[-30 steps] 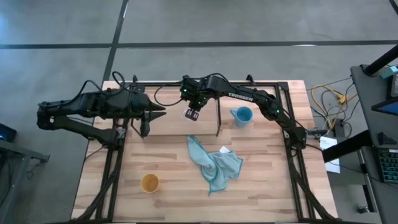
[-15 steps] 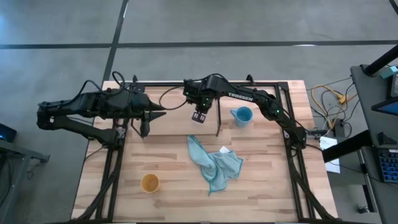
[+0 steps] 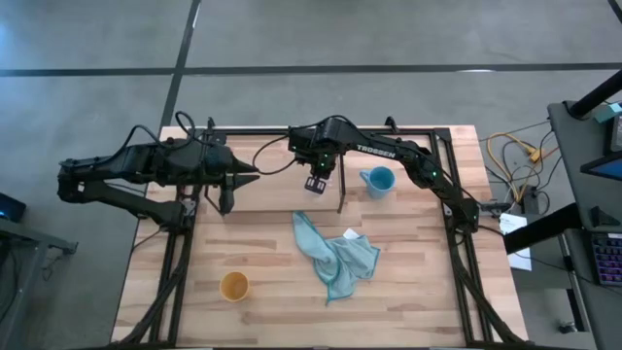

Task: Stack small to large cups/mugs on shelf
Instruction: Put the transparent cup on the shelf

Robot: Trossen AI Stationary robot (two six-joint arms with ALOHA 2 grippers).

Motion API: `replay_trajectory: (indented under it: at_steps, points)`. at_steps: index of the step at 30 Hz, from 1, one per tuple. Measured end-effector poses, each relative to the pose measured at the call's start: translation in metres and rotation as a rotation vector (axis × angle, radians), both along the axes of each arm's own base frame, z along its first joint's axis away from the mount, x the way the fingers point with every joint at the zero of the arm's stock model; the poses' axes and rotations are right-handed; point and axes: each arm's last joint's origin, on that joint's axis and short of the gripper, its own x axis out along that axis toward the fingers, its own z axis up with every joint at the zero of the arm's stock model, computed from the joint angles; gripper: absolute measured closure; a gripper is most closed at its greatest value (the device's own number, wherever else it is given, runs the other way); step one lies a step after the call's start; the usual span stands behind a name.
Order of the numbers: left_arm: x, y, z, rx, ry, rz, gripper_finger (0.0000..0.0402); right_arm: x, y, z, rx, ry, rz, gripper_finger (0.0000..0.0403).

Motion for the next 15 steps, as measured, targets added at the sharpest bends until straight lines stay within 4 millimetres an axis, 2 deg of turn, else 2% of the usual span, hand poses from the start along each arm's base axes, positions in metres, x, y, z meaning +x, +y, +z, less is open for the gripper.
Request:
replay_trajectory:
  at_steps: [15]
  points:
    - [0.0000,0.0000,0.0000,0.000,0.000,0.000,0.0333,0.0000,-0.0002,0.0001,-0.016,0.007,0.100,0.0380]
